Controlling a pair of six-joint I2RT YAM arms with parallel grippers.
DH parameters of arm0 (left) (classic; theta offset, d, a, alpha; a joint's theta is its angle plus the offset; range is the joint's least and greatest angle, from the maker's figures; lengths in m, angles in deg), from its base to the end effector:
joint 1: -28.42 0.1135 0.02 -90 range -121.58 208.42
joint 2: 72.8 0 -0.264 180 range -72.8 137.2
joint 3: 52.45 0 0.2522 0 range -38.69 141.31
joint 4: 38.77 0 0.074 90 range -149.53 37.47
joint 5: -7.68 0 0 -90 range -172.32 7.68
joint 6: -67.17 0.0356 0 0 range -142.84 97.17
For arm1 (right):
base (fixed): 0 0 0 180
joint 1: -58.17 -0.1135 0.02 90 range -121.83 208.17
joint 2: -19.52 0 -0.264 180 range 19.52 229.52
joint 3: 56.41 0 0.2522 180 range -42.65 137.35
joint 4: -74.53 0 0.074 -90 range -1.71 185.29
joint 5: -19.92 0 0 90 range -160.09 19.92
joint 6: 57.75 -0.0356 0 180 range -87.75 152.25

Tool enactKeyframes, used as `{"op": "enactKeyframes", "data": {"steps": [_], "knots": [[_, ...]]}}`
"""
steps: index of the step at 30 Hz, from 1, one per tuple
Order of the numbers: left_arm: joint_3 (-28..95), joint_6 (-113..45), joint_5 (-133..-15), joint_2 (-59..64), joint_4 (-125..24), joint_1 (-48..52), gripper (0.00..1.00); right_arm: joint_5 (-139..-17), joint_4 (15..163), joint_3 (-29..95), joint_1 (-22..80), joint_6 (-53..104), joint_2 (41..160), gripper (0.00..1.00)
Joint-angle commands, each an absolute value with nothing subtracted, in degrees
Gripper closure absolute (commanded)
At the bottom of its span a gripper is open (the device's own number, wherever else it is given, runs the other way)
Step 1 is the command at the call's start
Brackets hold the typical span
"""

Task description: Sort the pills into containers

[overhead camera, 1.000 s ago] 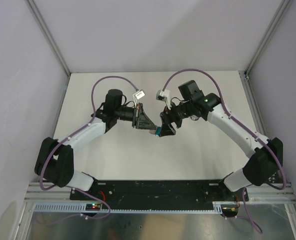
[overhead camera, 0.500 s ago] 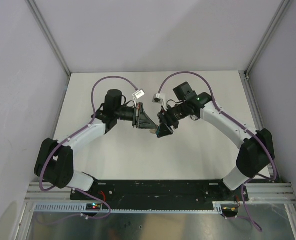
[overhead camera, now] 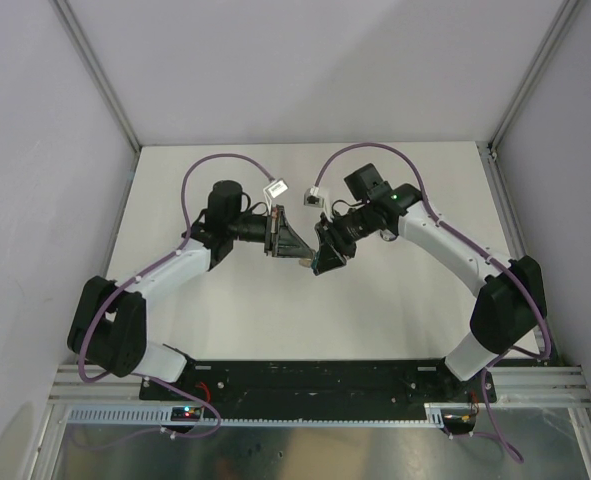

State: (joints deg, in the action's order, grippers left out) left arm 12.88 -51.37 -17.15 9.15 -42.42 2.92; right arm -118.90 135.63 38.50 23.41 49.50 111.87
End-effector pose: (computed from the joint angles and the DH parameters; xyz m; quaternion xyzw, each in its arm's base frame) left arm 0.2642 -0.1618 0.2719 0.2894 0.6993 -0.6125 0.2283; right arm 0.2588 0.2122 0.3054 -0.4850 0.7386 0.4307 0.1834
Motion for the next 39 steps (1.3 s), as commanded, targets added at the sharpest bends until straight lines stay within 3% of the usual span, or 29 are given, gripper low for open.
{"op": "enactKeyframes", "data": {"steps": [1, 7, 15, 39], "knots": [[12.64, -53.16, -16.35, 8.31, -40.56, 2.5, 1.0, -119.51, 134.81, 41.31, 23.29, 49.35, 112.33, 0.7], [12.44, -53.07, -16.24, 8.7, -40.33, 2.58, 1.0, -119.89, 135.42, 41.66, 23.45, 49.38, 112.37, 0.47], [12.29, -52.38, -16.91, 9.18, -40.28, 2.81, 1.0, -119.05, 136.34, 41.75, 24.99, 49.69, 111.44, 0.34], [12.17, -52.05, -18.38, 8.83, -40.23, 3.72, 1.0, -118.3, 136.78, 42.2, 24.91, 50.4, 111.99, 0.33]]}}
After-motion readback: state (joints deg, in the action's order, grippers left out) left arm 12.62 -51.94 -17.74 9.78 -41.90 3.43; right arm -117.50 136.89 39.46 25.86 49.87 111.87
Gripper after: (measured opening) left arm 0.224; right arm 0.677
